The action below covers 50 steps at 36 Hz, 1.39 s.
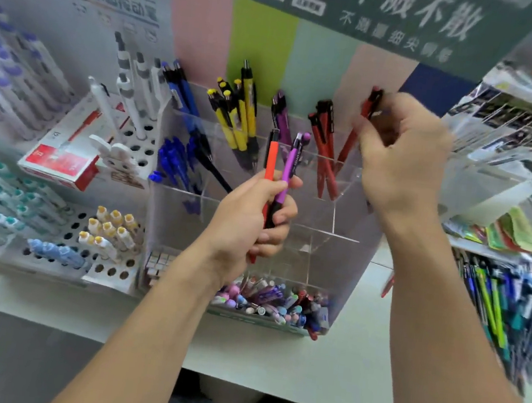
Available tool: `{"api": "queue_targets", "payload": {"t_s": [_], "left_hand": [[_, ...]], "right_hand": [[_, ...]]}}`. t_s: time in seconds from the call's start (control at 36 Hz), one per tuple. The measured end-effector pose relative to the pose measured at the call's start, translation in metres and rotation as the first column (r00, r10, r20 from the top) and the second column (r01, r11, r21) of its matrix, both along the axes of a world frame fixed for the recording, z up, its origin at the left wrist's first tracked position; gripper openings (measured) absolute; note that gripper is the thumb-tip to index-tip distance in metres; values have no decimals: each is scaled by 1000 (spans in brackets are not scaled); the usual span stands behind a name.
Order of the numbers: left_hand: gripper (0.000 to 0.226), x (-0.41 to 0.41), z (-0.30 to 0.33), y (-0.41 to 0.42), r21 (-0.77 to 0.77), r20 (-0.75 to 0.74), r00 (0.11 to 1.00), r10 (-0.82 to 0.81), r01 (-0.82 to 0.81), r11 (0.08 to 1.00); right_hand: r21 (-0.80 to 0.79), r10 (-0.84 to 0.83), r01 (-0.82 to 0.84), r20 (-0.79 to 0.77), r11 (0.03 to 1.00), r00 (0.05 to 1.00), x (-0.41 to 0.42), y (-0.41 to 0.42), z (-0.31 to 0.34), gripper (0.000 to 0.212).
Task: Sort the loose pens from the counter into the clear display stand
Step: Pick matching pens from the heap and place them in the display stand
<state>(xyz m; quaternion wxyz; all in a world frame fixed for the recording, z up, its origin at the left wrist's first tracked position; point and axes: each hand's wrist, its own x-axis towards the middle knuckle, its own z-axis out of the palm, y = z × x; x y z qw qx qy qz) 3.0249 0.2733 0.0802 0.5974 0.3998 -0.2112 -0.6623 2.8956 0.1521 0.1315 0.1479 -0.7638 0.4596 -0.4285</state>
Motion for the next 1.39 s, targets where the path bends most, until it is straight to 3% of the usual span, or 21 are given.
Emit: {"api": "queue_targets", "payload": {"t_s": [0.08,0.11,0.19,0.25,0.31,0.36,0.44,0.56,0.64,0.69,0.75,0.81,0.89,0.97,1.08,1.25,1.39], "left_hand": [[25,-4,-2,0,5,-16,1000,2,-2,1000],[27,-5,-2,1,4,-23,1000,1,-1,1000],[33,-7,0,1,-7,-35,999,-24,24,1000],[34,-9,1,2,-9,-29,999,-24,23,1000],[29,-11,4,2,-4,-3,1000,11,-11,1000],[23,-15,6,1,-25,142,987,72,-69,997],[21,-22,9,0,-89,346,929,131,-107,990],[12,-29,11,-3,-128,418,895,160,-116,985],[14,-31,6,-3,-121,454,875,169,-127,984],[19,-30,5,-1,-93,420,892,165,-138,986],[23,-29,4,1,-83,349,922,166,-146,986],[25,-27,3,1,-93,296,939,175,-154,984],[27,-25,2,-4,-109,305,926,223,-199,974],[26,-23,3,-9,-166,371,864,342,-300,939],[21,-20,7,-15,-221,343,828,444,-388,895],[20,-23,14,-26,-216,258,894,365,-315,924],[17,-22,15,-35,-214,240,840,487,-444,870]], "right_hand": [[109,15,9,-216,994,976,3,-6,-2,4],[139,17,22,-269,990,963,4,-7,-2,11],[173,30,27,-315,984,949,7,-6,0,20],[136,14,21,-249,990,968,7,-1,0,8],[69,-27,37,-142,997,990,4,8,0,17],[32,-54,54,3,998,999,1,21,5,17],[268,57,-100,165,958,985,0,43,8,32],[464,152,-189,118,865,981,0,54,-6,34],[555,111,-294,340,778,934,-3,52,-6,27],[475,45,-332,520,815,853,-9,48,4,18],[291,41,-266,601,919,798,-18,39,15,16],[94,67,-143,557,985,828,-25,25,23,18],[-43,63,-53,281,998,958,-22,1,22,16],[-24,80,-81,-18,996,997,-7,-9,16,13],[103,98,-71,-292,992,951,6,-19,8,7],[172,90,-33,-334,985,938,10,-25,7,18],[47,60,-50,-231,998,971,5,-14,10,27]]}}
